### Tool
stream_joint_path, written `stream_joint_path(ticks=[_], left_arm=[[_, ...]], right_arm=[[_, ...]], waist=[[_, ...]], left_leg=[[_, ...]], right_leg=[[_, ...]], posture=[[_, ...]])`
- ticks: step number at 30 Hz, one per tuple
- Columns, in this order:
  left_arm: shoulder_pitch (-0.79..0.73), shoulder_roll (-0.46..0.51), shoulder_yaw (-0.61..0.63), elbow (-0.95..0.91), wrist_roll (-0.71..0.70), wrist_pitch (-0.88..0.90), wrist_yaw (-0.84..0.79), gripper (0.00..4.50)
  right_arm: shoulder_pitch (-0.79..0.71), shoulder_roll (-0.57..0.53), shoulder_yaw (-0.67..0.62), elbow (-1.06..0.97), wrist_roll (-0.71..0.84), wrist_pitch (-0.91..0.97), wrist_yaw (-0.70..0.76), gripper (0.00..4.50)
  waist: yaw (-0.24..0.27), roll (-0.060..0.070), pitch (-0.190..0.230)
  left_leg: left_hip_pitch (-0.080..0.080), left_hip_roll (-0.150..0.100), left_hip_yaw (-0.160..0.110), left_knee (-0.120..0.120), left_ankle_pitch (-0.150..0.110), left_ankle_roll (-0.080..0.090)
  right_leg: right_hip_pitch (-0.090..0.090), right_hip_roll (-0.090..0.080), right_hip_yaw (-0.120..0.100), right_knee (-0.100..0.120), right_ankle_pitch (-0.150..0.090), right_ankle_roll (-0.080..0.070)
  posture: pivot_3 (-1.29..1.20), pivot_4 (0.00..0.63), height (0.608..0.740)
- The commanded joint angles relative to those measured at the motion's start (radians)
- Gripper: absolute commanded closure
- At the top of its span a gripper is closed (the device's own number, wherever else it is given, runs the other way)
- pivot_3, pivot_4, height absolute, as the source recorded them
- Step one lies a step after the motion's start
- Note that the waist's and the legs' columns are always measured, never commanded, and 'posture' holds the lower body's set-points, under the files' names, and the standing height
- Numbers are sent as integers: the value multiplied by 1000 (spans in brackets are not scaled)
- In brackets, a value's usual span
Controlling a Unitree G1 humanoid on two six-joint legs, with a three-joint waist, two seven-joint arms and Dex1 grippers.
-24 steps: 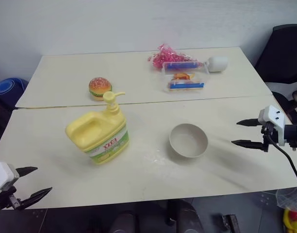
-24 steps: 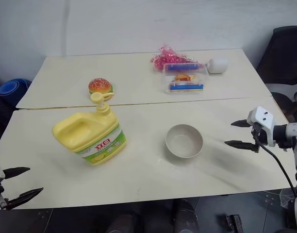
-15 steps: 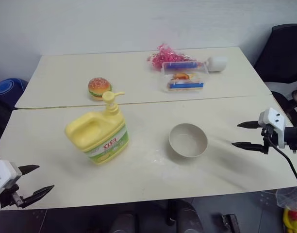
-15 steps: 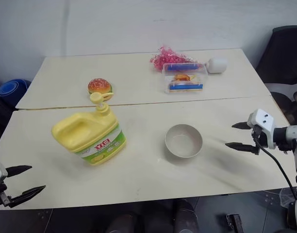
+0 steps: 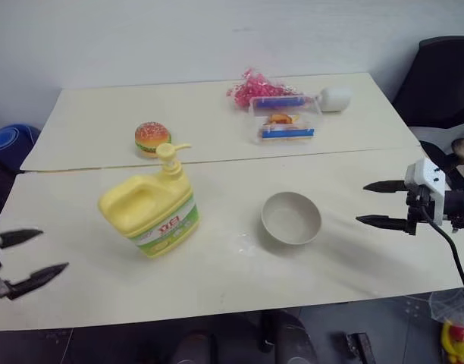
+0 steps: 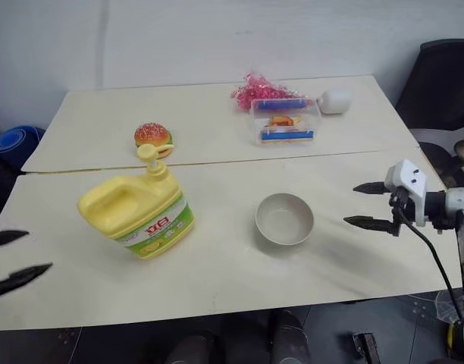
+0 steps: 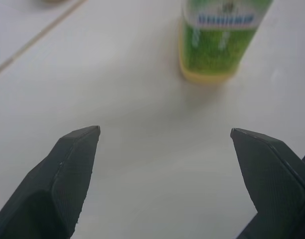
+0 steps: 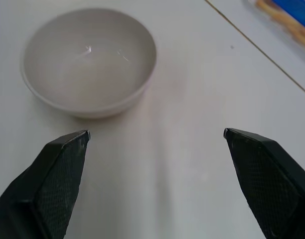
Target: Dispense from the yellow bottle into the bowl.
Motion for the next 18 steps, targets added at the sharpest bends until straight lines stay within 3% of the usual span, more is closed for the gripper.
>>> stream_joint_path(ticks=[1,7,10,14,18], left_arm=[[-134,166,130,-49,-206,178,-76,32],[-394,379,117,-111,-523,427,-91,32],[-426,388,64,-244,-611,476,-116,32],[-330,321,-15,-436,-497,423,-196,32],[-269,266,-127,-470,-343,308,-207,0]], right_arm=[[29,-6,-6,-217,72,44,30,0],[91,7,45,-471,101,96,14,0],[140,13,79,-559,68,76,-10,0],[197,39,151,-642,-10,32,-69,0],[177,105,246,-661,-84,53,-153,839]], waist=[[4,-3,1],[6,-3,1],[4,-2,2],[-5,-3,2],[-10,-5,3]], left_leg=[[0,0,0,2,0,0],[-1,-4,4,0,0,0],[0,-1,6,-1,-2,-4],[0,1,16,-2,-3,-7],[2,2,23,-1,-2,-9]], right_leg=[[-2,0,-1,1,0,0],[-9,3,5,0,2,1],[-9,9,8,-1,1,0],[-9,13,10,0,0,-2],[-9,16,17,4,0,-5]], posture=[[0,150,740],[0,150,740],[0,150,740],[0,150,740],[0,150,740]])
